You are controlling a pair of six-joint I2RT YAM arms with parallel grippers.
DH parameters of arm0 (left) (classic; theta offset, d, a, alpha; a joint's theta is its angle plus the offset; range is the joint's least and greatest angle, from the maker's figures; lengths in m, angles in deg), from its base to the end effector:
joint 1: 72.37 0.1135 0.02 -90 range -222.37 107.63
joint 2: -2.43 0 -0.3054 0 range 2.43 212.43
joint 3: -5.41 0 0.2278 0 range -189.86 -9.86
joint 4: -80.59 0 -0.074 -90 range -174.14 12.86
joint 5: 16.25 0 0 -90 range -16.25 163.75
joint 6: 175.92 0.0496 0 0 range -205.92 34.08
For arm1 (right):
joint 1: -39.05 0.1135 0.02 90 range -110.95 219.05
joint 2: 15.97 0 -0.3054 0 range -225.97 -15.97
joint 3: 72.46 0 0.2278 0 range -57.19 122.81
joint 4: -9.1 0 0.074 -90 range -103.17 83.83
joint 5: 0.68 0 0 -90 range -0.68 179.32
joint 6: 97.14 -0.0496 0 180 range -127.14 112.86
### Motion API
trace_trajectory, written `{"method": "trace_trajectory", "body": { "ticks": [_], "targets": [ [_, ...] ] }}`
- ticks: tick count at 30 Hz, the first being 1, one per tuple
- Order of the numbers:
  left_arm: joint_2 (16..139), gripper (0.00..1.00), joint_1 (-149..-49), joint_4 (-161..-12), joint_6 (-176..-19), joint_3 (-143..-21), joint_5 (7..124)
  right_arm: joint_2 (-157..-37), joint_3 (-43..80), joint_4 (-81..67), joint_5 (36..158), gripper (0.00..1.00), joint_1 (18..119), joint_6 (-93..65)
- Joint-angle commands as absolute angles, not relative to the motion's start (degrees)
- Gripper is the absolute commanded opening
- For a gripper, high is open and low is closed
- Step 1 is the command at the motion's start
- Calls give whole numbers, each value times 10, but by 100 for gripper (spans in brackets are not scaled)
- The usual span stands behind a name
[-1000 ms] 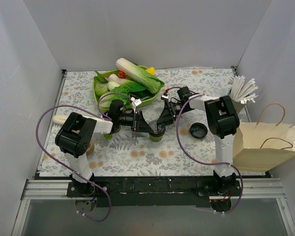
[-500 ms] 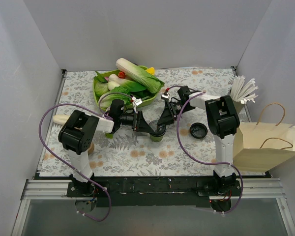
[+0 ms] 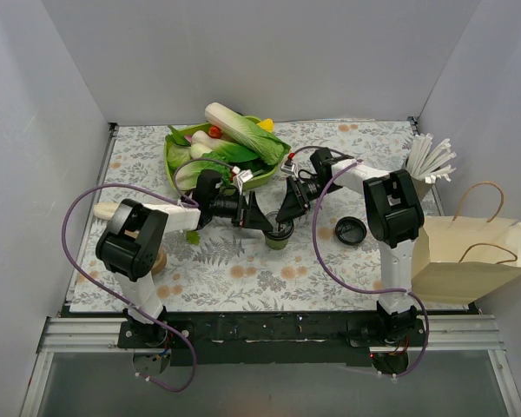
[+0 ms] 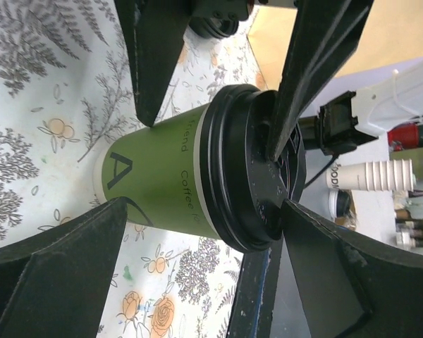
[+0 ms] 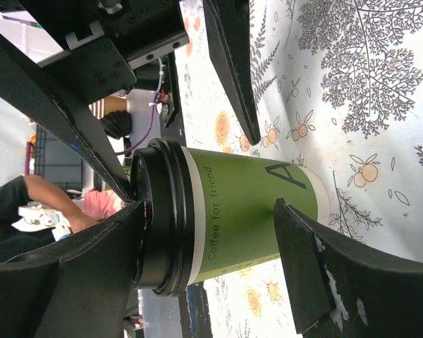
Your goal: Pack the takeout coffee
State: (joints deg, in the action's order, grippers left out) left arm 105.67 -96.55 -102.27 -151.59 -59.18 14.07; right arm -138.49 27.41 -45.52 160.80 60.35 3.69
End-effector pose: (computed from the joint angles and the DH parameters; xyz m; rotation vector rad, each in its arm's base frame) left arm 0.3001 -0.1817 0.2106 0.1892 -2.4692 1.8239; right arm 0.3688 0.1943 0.1957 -0.8764 2.3250 1.8001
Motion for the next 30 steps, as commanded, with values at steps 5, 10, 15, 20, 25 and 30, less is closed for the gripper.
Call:
{"method": "trace_trajectory", "body": {
  "ticks": [5,10,15,20,25,30],
  "targets": [
    [1023,91,-965,-946,-1475,-649,199,-1355,310,-498,1593,83,592,74],
    [1024,92,-964,-925,-1472,-665,191,-1343,314,-506,1605,86,586,87],
    [1019,92,-963,-908,-1462,-680,193,-1324,311,-504,1598,86,586,90],
    [1002,93,-963,-891,-1447,-697,207,-1298,341,-520,1560,87,586,137],
    [982,94,-964,-863,-1387,-720,220,-1281,380,-585,1516,89,585,246],
    [950,95,-963,-735,-1198,-770,184,-1259,398,-640,1479,94,586,362]
  ]
}}
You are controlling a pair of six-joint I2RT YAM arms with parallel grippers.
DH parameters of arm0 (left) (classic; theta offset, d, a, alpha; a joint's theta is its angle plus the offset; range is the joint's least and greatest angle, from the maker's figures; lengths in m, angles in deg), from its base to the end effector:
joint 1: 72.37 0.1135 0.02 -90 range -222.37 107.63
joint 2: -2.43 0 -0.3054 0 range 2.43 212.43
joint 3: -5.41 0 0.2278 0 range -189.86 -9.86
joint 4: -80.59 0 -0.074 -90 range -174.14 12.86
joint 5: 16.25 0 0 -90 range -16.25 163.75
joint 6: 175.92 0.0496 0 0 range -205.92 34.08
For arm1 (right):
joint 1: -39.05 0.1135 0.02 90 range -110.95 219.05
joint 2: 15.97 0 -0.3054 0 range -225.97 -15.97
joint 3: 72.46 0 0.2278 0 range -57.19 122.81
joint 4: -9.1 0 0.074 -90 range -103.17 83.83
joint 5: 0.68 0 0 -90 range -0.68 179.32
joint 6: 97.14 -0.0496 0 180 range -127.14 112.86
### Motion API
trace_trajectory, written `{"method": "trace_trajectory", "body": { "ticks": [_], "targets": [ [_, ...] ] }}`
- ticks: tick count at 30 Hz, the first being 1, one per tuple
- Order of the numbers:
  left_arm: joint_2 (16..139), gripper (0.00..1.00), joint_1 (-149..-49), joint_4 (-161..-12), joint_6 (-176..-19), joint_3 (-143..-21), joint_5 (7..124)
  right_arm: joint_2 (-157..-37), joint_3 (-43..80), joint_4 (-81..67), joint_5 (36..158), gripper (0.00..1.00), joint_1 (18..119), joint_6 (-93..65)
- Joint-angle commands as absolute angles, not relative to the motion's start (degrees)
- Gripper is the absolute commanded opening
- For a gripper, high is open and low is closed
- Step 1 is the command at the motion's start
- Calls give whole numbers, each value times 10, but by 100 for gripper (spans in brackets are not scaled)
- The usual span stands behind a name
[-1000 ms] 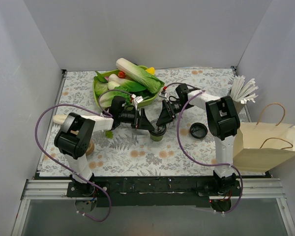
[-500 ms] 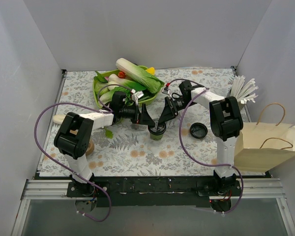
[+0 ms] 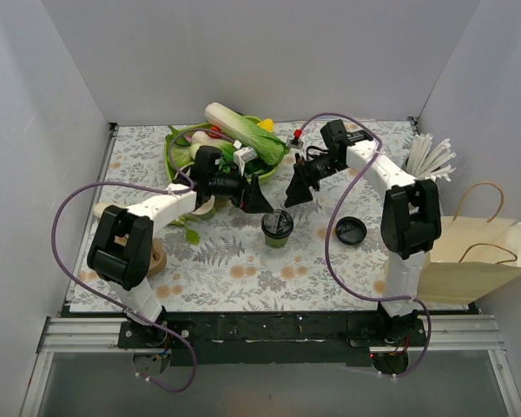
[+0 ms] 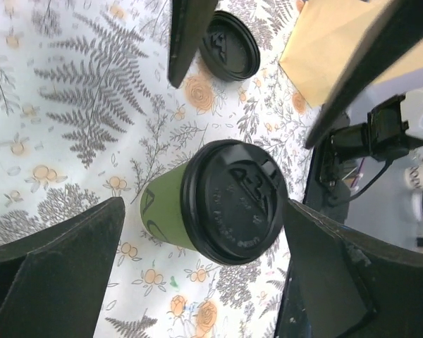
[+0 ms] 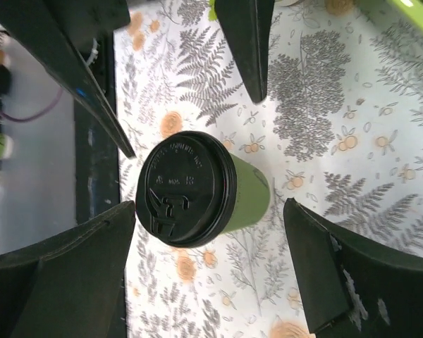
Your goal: Pack the takeout coffee
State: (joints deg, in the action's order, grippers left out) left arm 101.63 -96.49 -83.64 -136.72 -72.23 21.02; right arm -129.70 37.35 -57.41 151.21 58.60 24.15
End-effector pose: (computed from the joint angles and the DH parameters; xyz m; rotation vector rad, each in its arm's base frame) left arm 0.3156 -0.1845 0.2682 0.0193 2.4826 -1.6745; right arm 0.3649 0.1760 0.2858 -1.2369 2.0325 1.3697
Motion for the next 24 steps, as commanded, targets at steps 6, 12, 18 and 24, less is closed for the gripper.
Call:
{"method": "trace_trajectory", "body": {
  "ticks": [6,12,18,24],
  "targets": [
    [949,96,-964,-592,-927,-816,169,-1193,322,-575,1420,95,595,462],
    [947,94,-979,-581,-798,-790,155,-1120,215,-464,1378,94,621,498],
    [944,89,-999,-660,-799,-753,160,-1090,165,-421,1370,90,644,503],
    [959,86,-1011,-702,-831,-743,157,-1086,152,-411,1366,83,659,497]
  ]
}}
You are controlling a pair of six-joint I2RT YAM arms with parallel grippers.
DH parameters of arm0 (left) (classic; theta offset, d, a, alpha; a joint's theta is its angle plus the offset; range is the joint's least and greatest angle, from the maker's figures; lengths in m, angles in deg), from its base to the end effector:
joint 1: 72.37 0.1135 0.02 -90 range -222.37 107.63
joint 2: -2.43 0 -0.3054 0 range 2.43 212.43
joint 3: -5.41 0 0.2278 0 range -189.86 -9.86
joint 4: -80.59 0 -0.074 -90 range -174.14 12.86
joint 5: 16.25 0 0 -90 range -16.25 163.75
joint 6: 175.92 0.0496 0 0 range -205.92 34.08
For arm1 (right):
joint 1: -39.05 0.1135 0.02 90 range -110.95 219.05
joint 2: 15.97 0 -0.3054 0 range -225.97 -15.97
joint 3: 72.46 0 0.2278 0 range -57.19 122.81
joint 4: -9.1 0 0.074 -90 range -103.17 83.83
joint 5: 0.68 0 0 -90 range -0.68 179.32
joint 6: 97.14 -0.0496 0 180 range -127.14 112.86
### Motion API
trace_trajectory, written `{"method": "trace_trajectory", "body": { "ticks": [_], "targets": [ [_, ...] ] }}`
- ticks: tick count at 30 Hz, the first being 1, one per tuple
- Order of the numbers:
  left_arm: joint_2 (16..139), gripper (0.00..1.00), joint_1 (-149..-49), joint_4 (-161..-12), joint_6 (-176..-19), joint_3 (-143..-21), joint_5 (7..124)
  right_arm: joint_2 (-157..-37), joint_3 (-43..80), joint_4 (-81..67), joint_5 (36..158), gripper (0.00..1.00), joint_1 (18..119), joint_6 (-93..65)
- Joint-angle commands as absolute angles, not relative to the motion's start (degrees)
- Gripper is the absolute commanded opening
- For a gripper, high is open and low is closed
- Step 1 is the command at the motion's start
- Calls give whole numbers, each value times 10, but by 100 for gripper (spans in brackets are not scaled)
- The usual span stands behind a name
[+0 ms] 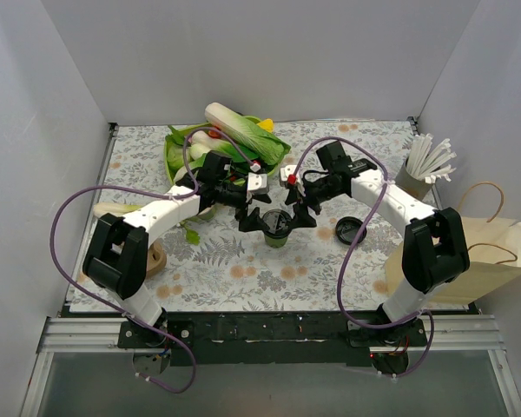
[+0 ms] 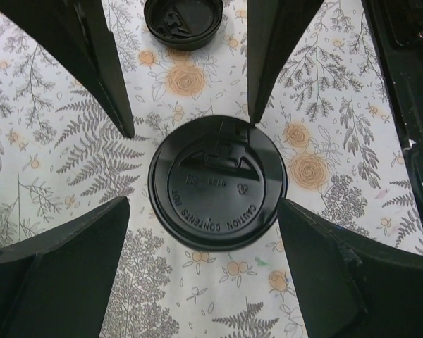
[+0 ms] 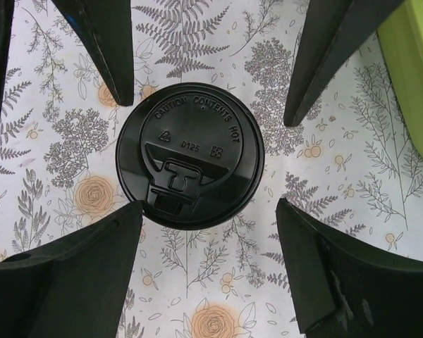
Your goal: Pack the takeout coffee
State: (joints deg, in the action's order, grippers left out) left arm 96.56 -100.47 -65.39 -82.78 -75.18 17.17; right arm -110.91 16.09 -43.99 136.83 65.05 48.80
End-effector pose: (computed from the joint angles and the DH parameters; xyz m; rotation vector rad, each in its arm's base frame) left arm 0.2732 -0.1928 0.2900 1.0706 2.0633 -1.3867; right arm 0.2781 0.1763 0.2998 -1.7210 1.5596 0.8180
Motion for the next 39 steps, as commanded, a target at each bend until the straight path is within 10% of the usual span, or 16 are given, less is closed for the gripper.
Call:
{"method": "trace_trajectory", "body": {
  "ticks": [1,39],
  "targets": [
    [960,85,-1011,-707,-835,-740,157,-1085,149,-408,1365,82,661,492],
    [956,78,-1011,-724,-862,-669,160,-1121,148,-416,1368,84,694,453]
  ]
}}
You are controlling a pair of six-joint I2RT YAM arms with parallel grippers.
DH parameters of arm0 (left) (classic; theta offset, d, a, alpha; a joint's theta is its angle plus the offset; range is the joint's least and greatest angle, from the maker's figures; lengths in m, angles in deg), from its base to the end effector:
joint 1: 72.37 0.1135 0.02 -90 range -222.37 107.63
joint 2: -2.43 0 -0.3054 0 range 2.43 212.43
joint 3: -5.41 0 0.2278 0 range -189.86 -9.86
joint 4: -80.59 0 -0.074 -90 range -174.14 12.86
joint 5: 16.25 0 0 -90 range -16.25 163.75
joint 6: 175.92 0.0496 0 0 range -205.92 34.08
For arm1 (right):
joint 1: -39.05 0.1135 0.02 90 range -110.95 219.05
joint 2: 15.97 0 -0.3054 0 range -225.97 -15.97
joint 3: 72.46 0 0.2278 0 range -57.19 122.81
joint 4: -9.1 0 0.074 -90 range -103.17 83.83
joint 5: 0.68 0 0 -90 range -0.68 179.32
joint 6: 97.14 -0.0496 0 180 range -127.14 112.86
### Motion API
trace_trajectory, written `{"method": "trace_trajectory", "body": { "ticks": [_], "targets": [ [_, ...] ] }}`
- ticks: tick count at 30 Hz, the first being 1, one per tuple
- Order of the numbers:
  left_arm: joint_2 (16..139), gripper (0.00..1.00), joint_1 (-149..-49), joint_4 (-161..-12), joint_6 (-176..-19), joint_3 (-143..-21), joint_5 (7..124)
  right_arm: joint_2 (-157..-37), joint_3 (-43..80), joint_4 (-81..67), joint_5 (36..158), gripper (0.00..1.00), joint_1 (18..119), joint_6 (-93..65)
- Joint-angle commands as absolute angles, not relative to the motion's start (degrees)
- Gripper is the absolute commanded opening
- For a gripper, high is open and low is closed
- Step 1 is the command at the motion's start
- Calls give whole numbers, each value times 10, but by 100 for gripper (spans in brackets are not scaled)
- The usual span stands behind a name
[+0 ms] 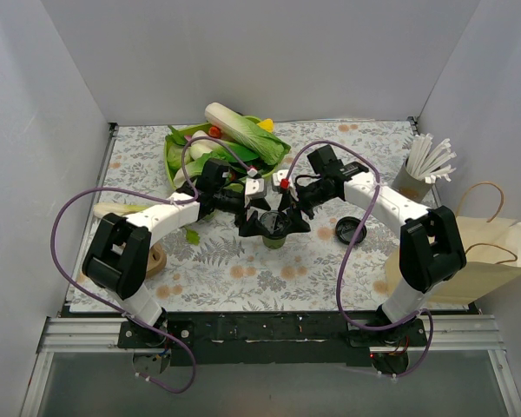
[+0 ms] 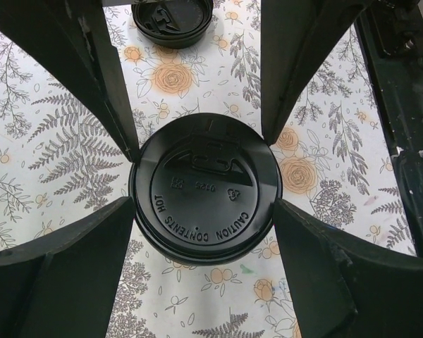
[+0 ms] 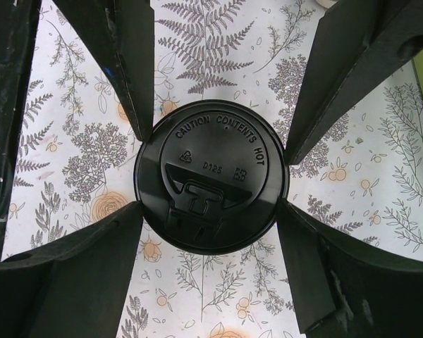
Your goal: Pack the takeout coffee
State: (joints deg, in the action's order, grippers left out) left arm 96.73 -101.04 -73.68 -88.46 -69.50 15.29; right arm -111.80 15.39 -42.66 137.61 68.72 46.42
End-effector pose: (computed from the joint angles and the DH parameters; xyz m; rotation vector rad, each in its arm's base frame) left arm 0.2678 -0.1946 0.2716 1.0176 2.0792 -1.4661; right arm 0.2689 0.1958 0.2933 -1.7519 1.5486 0.8881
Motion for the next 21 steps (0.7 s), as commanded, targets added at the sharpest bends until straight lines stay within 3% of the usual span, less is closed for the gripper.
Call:
{"method": "trace_trajectory", "body": {
  "ticks": [1,10,21],
  "targets": [
    [958,78,-1011,-726,-861,-666,164,-1120,147,-413,1366,83,695,452],
    [976,72,-1013,-745,-871,-650,176,-1120,116,-383,1340,76,710,432],
    [992,69,-1027,-745,-871,-618,205,-1119,61,-369,1320,76,720,436]
  ]
}}
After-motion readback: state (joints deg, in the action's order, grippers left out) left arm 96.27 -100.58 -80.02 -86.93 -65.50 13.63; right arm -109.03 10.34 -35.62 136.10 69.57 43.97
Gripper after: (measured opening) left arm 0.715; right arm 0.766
